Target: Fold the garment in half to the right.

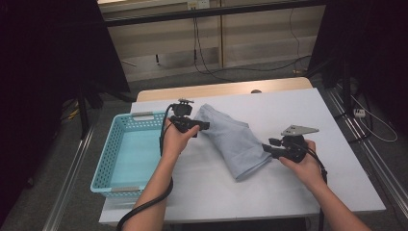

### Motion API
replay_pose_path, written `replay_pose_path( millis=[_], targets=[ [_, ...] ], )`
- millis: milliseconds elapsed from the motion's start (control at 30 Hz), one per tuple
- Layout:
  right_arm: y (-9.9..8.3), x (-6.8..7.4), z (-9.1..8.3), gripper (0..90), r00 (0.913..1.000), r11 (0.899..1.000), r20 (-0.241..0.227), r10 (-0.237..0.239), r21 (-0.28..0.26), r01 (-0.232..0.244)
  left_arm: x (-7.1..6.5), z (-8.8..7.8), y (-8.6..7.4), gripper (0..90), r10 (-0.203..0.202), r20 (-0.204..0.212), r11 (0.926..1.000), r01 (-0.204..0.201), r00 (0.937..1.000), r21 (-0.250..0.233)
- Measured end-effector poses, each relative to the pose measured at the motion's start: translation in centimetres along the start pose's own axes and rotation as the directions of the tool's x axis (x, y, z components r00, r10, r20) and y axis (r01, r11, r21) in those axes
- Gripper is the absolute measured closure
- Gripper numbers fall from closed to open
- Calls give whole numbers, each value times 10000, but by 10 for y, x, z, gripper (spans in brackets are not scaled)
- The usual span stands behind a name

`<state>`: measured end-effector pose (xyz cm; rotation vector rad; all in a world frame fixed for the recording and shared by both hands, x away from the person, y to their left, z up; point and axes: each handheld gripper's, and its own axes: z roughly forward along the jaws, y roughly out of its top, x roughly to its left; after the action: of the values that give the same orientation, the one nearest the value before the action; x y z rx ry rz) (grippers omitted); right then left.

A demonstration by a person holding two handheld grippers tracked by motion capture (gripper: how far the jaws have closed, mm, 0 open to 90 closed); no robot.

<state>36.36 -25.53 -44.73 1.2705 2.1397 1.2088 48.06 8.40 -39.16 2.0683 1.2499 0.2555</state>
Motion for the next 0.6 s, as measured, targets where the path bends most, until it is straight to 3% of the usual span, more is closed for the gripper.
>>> replay_pose_path(
  millis=[267,400,600],
  targets=[
    [-5,0,-11,384,9999,9996,-88,85,-262,-87,-11,-2,-5,93,298,178,9995,-297,9994,-44],
    [-8,-2,-16,329,9992,9987,-227,321,-386,-329,-16,-4,-6,91,489,279,9988,-487,9984,-89],
    [-11,-1,-23,239,9994,9984,-277,223,-510,-237,-22,-3,-10,81,548,367,9985,-546,9978,-86]
  ],
)
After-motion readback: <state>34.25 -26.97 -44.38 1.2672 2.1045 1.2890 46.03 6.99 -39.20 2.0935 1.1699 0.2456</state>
